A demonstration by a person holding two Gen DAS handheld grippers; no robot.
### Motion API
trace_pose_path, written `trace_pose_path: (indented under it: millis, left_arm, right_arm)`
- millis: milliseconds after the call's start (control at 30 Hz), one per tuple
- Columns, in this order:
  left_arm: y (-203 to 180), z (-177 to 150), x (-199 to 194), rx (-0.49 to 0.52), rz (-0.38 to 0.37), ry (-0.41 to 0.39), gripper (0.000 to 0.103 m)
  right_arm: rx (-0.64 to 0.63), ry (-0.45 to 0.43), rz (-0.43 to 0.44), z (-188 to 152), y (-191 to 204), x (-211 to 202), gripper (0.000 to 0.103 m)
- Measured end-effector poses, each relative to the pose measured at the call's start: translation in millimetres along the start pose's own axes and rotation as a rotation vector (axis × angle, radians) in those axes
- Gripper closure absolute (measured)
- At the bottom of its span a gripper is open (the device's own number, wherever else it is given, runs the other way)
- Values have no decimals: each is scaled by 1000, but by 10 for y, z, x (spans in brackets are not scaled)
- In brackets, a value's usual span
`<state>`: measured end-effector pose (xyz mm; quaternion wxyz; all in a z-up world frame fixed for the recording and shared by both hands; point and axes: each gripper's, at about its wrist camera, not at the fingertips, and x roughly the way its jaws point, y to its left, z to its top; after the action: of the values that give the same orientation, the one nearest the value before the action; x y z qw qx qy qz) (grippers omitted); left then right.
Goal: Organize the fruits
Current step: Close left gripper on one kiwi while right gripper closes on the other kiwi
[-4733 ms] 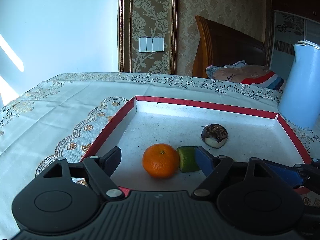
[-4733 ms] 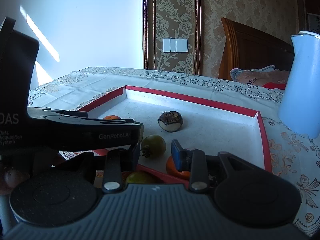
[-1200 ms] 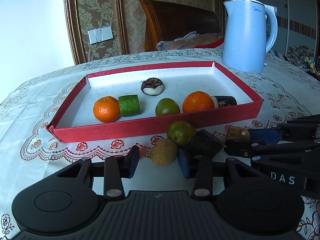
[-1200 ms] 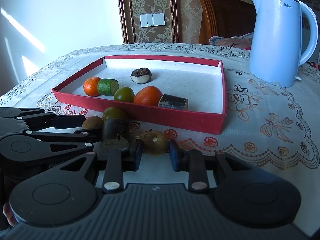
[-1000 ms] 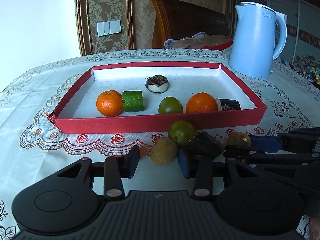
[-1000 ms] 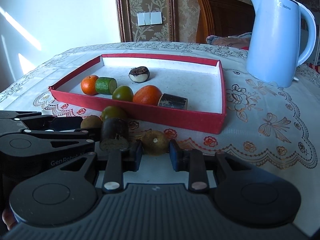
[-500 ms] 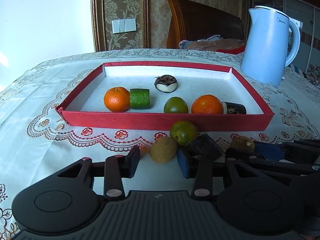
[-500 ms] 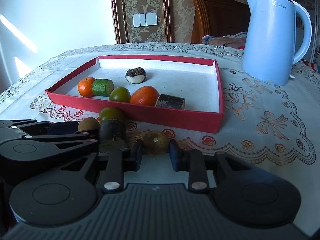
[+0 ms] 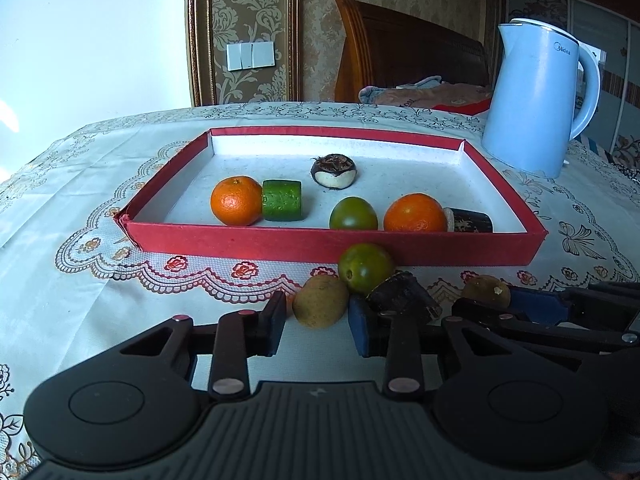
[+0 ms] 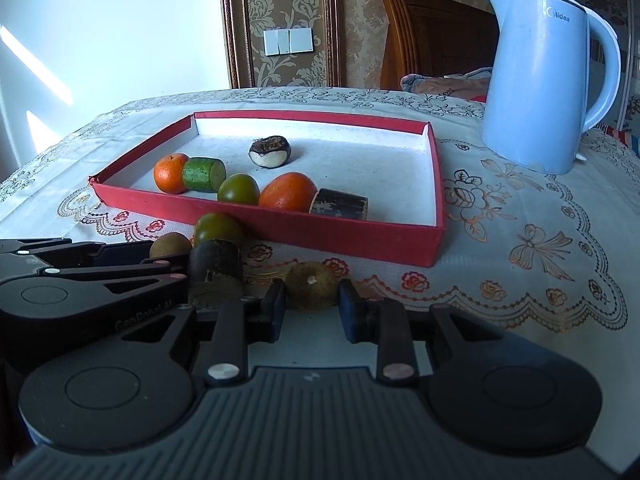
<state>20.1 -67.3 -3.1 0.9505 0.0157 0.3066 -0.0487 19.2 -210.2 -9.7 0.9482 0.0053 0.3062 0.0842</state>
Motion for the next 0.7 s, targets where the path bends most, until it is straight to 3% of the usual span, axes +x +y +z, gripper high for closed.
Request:
trace_pose_path:
  millis: [700]
  left_arm:
    - [47, -3, -2, -30, 5, -3, 74]
  right_arm:
    - [10, -6, 7, -1, -19, -5, 75]
